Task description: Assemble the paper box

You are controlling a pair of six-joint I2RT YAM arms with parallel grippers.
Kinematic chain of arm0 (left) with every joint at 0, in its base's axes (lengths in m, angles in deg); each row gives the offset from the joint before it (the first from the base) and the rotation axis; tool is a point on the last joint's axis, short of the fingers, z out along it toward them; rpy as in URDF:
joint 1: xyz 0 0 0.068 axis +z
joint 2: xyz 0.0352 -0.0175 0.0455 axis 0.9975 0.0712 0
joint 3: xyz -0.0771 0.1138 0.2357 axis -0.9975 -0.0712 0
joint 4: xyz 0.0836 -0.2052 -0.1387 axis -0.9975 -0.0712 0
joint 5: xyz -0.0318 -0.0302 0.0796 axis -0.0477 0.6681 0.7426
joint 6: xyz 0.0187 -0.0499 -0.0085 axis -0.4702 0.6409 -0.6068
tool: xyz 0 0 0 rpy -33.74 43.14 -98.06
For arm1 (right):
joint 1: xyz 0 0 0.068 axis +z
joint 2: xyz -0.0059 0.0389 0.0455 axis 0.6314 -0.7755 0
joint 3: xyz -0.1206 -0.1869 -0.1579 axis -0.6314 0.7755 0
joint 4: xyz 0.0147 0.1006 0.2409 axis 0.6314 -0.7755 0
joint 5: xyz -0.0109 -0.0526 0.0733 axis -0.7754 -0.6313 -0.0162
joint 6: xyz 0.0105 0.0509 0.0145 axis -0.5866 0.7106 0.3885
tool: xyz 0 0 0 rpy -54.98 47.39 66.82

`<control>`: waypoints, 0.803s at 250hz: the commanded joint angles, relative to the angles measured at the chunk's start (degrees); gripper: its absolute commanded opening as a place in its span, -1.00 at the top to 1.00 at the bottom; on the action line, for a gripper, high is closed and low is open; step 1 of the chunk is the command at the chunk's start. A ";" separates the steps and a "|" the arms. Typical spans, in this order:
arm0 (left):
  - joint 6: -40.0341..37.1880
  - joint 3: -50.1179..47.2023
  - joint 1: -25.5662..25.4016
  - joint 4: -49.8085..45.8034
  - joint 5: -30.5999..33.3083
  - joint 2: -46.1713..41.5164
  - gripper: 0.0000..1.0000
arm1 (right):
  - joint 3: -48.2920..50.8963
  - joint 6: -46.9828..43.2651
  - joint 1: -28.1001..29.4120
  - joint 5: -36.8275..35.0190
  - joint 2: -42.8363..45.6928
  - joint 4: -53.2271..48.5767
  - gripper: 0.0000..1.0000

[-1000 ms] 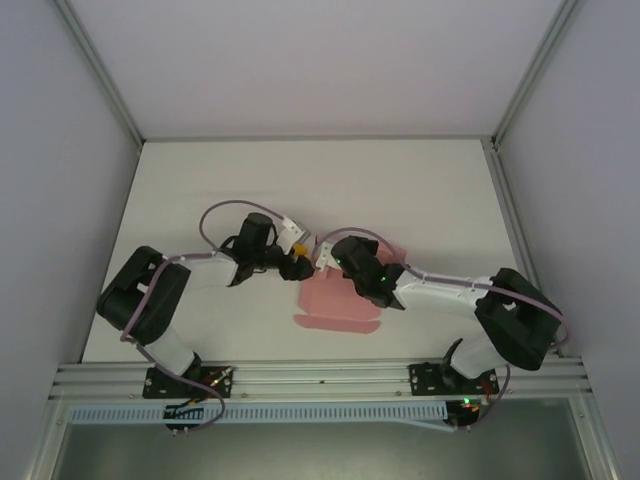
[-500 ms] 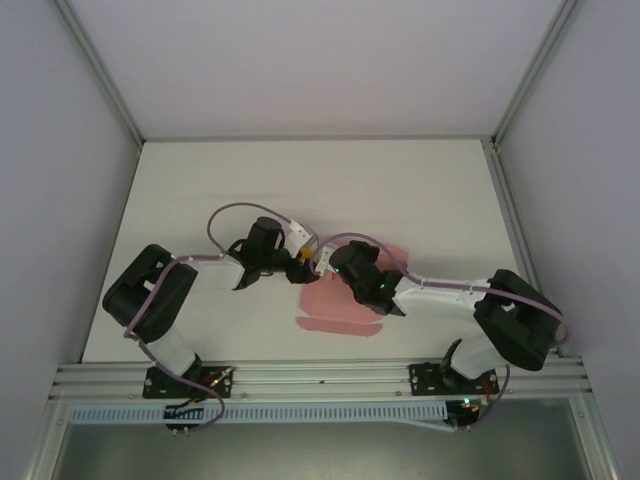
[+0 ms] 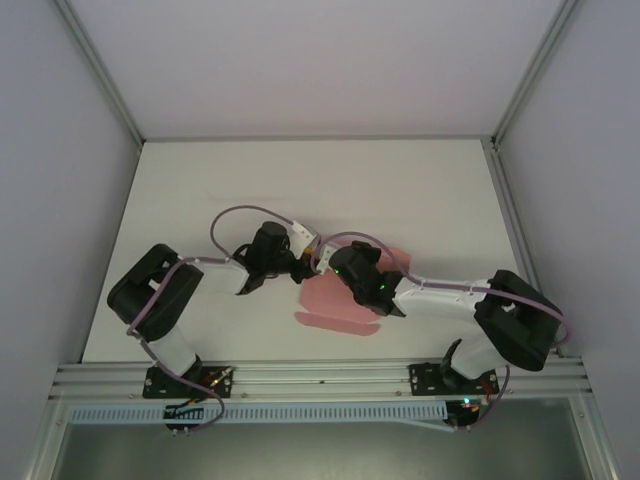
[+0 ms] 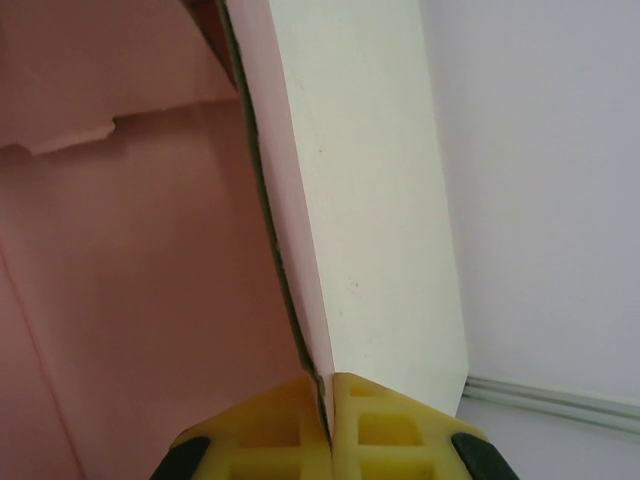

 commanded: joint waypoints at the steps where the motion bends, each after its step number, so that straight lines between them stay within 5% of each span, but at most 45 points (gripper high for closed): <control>1: 0.76 -0.78 -0.26 3.90 6.33 -1.56 0.55 | 0.38 3.15 2.04 3.30 0.22 -1.02 1.00; 26: 0.61 0.07 -1.56 2.21 11.96 -1.49 0.69 | -0.17 3.85 2.30 3.22 0.28 -1.72 1.00; 67: -3.13 2.60 -6.56 -2.56 33.40 1.23 0.72 | -1.27 5.01 2.56 3.03 0.06 -3.25 1.00; 143: -1.82 2.15 -10.50 0.93 58.93 6.49 1.00 | 0.30 6.34 2.63 7.87 2.75 -2.50 1.00; 201: -0.54 2.68 -11.98 0.87 65.02 8.23 1.00 | 0.60 7.50 2.66 10.83 3.76 -3.90 1.00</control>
